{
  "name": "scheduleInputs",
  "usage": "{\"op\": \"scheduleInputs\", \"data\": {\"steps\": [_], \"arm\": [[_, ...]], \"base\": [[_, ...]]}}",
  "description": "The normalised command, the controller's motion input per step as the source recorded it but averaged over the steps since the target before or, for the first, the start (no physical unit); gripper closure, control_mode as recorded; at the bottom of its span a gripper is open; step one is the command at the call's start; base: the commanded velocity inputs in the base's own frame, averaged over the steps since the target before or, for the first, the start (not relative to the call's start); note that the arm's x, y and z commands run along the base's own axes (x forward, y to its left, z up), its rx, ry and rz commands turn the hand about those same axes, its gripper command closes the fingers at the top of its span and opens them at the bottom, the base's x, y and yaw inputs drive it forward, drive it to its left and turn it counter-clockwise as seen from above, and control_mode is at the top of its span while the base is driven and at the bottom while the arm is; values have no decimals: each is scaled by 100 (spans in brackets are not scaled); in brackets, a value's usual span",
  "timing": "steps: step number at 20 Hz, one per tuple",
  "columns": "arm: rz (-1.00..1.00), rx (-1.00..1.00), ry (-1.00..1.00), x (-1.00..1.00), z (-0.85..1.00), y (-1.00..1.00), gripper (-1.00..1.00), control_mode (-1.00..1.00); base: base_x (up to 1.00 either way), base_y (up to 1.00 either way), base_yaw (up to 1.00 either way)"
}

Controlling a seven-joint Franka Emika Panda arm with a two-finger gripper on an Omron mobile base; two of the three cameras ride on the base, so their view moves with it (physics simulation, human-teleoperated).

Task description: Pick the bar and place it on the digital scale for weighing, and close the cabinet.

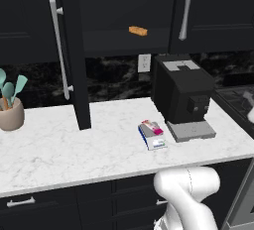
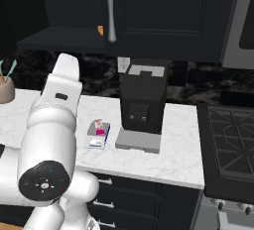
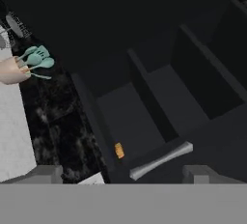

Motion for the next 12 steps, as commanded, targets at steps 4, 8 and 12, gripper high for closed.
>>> {"op": "scheduleInputs", "data": {"steps": [4, 8, 12], "arm": [[0, -3, -19, -20, -38, 100, -100, -100], [-1, 0, -32, -23, -33, 100, -100, -100], [-4, 3, -40, -43, -46, 100, -100, -100]], "base": [[0, 0, 0], [0, 0, 0], [0, 0, 0]]}}
